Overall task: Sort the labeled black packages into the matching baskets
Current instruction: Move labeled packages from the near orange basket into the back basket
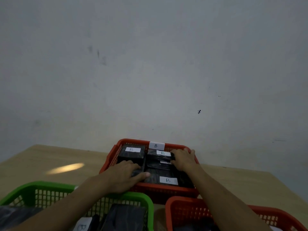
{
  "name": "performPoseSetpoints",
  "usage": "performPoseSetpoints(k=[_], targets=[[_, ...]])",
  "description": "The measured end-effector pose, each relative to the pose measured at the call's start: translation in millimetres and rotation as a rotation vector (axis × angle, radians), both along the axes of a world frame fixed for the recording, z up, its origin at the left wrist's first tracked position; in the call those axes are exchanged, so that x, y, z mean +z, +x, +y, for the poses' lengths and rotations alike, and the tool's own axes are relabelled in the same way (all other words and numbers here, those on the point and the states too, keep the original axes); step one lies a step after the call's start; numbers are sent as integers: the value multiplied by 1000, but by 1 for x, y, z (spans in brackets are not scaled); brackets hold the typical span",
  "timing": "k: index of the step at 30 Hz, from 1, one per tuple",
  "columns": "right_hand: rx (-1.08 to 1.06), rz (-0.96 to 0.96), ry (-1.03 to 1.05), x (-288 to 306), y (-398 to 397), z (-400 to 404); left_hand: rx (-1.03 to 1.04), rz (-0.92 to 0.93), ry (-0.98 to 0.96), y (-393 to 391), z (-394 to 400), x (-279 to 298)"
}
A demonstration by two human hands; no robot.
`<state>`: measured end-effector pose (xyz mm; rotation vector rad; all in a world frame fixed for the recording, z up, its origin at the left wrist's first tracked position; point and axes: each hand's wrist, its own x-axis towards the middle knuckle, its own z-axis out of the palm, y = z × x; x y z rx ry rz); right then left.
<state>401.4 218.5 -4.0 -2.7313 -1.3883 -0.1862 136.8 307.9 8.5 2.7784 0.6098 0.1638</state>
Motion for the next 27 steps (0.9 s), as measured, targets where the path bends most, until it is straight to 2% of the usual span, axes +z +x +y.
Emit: performPoseSetpoints(k=[11,17,22,27], targets=[[-51,-36,-89,-2,3,2,-9,46,22,2,-11,7],[15,53,40,17,3,-13,-30,30,6,7,-15,11],[96,128,127,44,-18,-62,-24,13,42,6,-42,21],[161,187,170,55,-71,-138,-83,-56,43,-7,-93,38]])
